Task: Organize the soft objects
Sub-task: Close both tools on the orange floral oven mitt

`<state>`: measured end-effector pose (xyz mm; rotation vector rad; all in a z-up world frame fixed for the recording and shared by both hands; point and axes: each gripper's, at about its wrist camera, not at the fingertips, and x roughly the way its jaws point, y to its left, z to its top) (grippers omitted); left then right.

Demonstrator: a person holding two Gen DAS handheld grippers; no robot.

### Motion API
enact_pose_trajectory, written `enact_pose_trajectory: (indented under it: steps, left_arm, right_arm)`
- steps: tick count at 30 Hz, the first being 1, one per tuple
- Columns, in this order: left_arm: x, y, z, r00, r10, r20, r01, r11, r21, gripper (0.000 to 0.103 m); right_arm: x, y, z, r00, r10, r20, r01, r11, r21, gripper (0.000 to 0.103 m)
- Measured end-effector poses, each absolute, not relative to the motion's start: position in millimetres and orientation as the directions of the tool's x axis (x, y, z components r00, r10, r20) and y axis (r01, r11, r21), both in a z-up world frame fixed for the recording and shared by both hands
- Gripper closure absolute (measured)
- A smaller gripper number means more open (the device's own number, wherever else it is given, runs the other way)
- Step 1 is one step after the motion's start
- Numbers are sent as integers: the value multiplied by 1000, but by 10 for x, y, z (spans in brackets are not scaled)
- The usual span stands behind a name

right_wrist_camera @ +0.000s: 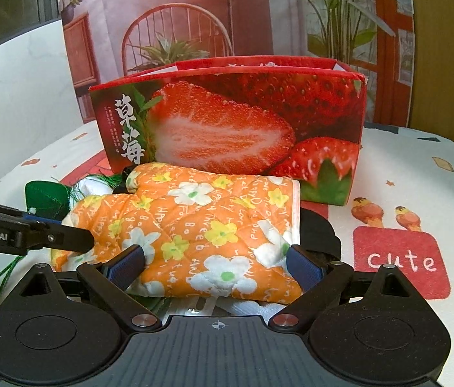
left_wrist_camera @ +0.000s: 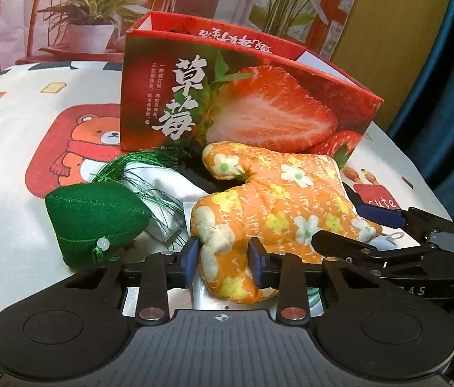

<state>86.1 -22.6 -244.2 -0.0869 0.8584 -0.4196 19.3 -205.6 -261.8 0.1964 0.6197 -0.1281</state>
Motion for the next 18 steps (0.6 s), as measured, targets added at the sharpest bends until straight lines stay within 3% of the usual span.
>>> enact_pose_trajectory:
  steps: [12,18]
  left_arm:
    - [919,-175,-2519,553,-411,-725,308,909,-281,68]
    - [931,-155,-2545,551,-416,-723,304,907,-290,68]
  right_arm:
    - [161,-2284,-2610,822,-65,-566,248,936,252,9]
    - [229,-2303,-2624,822,-36,-568,221,940,260,14]
